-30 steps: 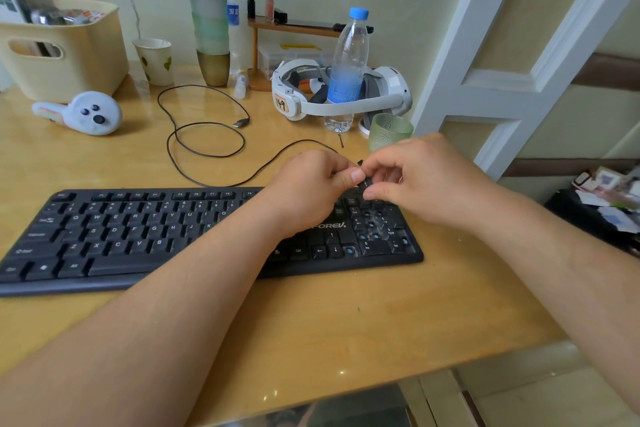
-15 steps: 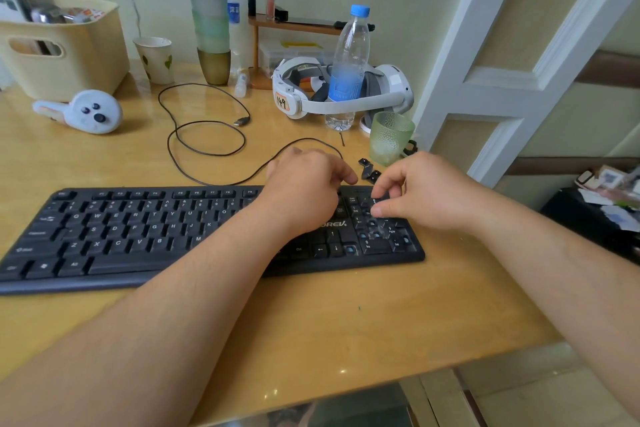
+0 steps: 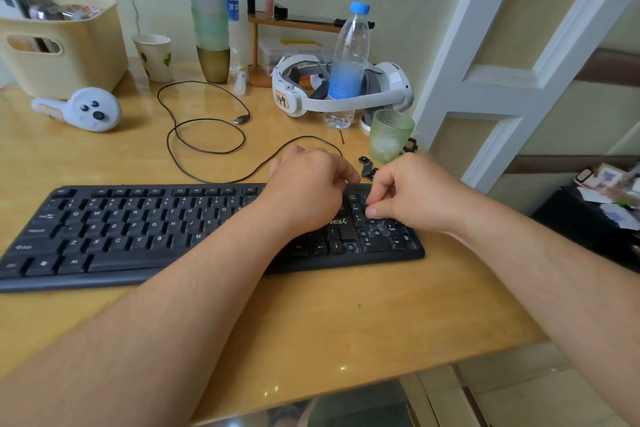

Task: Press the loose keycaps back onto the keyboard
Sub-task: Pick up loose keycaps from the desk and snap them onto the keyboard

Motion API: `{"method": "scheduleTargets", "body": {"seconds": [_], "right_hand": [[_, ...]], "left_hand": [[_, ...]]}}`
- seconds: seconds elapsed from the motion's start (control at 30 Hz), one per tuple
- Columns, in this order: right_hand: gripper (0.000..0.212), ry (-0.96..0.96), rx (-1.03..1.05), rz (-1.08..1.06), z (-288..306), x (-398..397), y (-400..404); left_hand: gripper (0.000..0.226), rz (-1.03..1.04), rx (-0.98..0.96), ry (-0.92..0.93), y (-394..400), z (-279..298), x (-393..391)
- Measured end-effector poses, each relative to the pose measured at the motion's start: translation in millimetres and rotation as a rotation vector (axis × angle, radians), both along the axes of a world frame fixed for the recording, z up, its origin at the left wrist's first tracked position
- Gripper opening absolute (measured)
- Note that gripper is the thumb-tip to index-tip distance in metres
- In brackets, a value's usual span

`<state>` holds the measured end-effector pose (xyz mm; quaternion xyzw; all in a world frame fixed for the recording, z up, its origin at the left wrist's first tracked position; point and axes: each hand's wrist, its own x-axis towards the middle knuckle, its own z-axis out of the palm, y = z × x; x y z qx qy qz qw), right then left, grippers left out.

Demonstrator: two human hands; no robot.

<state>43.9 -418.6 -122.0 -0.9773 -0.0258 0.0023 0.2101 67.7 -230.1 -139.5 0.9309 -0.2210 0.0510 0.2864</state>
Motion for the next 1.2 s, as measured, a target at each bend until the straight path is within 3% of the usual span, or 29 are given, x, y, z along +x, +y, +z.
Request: {"method": "scheduleTargets", "body": {"seconds": [0.2,0.87,1.2], "right_hand": [[0.008,0.046,-0.065,0.032,9.4,-3.1,-1.6],[0.013,0.227,-0.154,0.014,26.7,18.4,10.1],[0.014,0.203,-0.188,-0.031,27.2,24.5,15.5]], "left_hand": [[0.032,-0.004,0.0,-0.006,-0.3,1.2,-0.8],[0.03,-0.013,0.035,-0.017,-1.0,-0.6,0.0],[0.028,-0.036,0.084,0.001,-4.2,-3.5,-1.9]]}}
